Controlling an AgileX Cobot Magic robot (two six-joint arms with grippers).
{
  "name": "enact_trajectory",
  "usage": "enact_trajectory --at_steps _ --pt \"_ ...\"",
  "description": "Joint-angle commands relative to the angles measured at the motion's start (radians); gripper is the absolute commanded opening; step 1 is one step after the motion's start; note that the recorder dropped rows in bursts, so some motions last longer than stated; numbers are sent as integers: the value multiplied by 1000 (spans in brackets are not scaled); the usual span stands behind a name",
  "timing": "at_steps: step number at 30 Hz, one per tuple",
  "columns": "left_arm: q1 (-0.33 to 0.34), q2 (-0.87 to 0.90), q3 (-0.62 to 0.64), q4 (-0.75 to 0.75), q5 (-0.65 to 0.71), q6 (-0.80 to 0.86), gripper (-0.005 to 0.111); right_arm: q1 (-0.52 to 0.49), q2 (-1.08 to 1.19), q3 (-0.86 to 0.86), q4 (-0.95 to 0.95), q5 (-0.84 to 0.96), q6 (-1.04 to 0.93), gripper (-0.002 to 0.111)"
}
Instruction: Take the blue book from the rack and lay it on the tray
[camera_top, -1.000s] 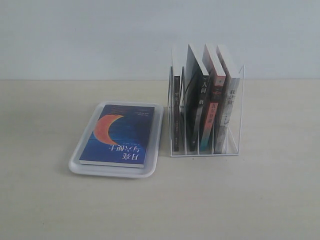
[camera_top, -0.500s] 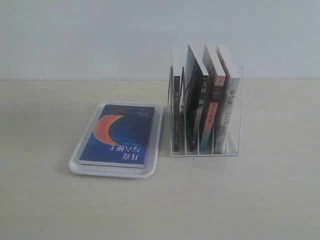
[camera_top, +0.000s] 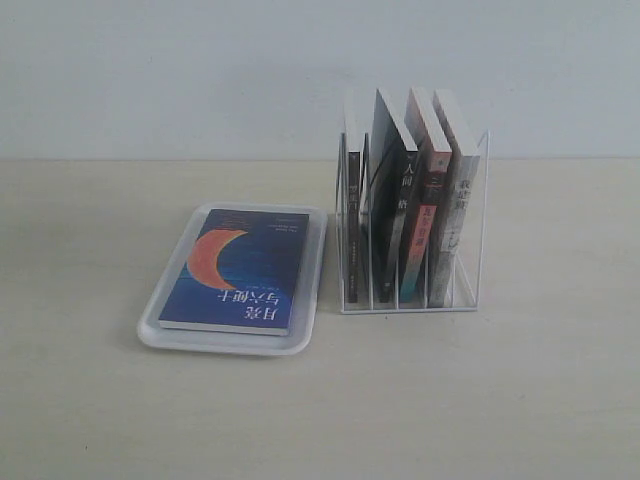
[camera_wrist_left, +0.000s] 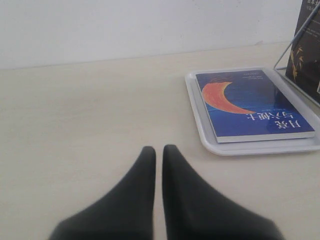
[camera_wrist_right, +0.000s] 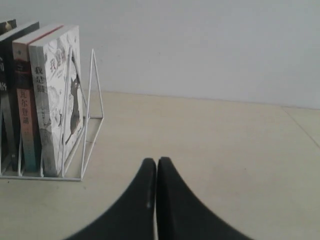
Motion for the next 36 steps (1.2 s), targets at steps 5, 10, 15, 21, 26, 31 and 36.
enact_trajectory --at_steps 5,10,15,21,26,31,36 --pt "0 -3 -3 1 -15 -7 5 2 -73 16 -16 68 55 0" --pt "0 -3 -3 1 -15 -7 5 2 -73 16 -42 134 160 0" --pt "0 -3 -3 1 -15 -7 5 2 -73 16 -51 181 171 0" --pt "0 -3 -3 1 -15 -7 5 2 -73 16 -51 184 171 0" --pt "0 -3 -3 1 -15 -7 5 2 -73 16 -51 186 163 0" --pt "0 -3 -3 1 -15 -7 5 2 -73 16 -51 186 165 0" --pt "0 -3 -3 1 -15 -7 5 2 -73 16 -51 186 171 0"
